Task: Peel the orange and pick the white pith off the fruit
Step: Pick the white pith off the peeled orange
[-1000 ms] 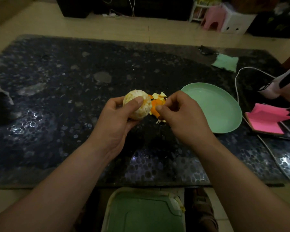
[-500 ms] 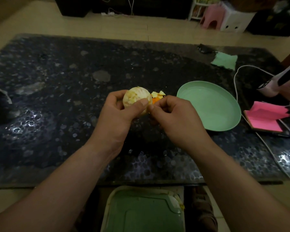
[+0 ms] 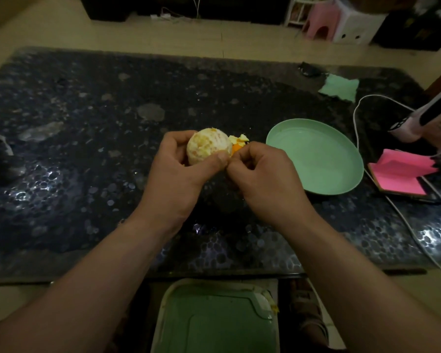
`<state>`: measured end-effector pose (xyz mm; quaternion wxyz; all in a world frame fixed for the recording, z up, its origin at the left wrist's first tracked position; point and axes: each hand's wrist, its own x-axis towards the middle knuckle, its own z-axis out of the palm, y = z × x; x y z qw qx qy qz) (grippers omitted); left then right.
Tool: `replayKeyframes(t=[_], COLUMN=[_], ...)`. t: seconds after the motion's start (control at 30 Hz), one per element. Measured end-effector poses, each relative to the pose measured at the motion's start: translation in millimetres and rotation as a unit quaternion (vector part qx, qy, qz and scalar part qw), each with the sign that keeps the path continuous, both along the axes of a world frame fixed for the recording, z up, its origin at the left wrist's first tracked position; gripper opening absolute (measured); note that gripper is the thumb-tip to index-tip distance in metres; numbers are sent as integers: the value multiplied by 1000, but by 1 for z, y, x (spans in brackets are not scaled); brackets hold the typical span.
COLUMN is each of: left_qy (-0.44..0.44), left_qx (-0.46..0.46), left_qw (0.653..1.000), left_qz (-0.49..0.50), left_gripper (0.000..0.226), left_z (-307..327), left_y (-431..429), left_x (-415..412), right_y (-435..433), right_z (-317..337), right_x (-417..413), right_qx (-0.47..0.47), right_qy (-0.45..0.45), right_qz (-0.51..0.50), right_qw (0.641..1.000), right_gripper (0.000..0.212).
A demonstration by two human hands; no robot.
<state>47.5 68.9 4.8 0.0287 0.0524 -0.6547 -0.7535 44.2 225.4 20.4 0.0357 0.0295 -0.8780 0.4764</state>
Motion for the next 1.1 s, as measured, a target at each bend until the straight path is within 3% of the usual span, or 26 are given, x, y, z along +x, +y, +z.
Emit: replayKeyframes(t=[0.23, 0.5, 0.7, 0.87, 0.97, 1.1], left_qy=[-62, -98, -124, -136, -130, -121], left_qx=[143, 209, 223, 237, 235, 221], left_qw=[988, 972, 966, 961, 963, 967], left_qz=[-16, -43, -40, -38, -30, -29], left_gripper=[65, 59, 56, 57, 64, 63], left_z=[7, 10, 9, 7, 8, 7], left_y=[-2, -7, -8, -10, -10, -9], left_x=[-4, -4, -6, -7, -8, -8], right_y=[4, 12, 14, 15, 15, 12], right_z=[6, 4, -5, -7, -3, 4], right_x=[2, -5, -11, -12, -11, -6], right_qx=[-96, -118, 34, 109, 56, -20], right_qy=[-6, -35, -34, -12, -5, -24], right_qz=[6, 0, -16, -13, -16, 22], right_qw=[995, 992, 999, 994, 998, 999], right_gripper=[14, 16, 22, 24, 8, 5])
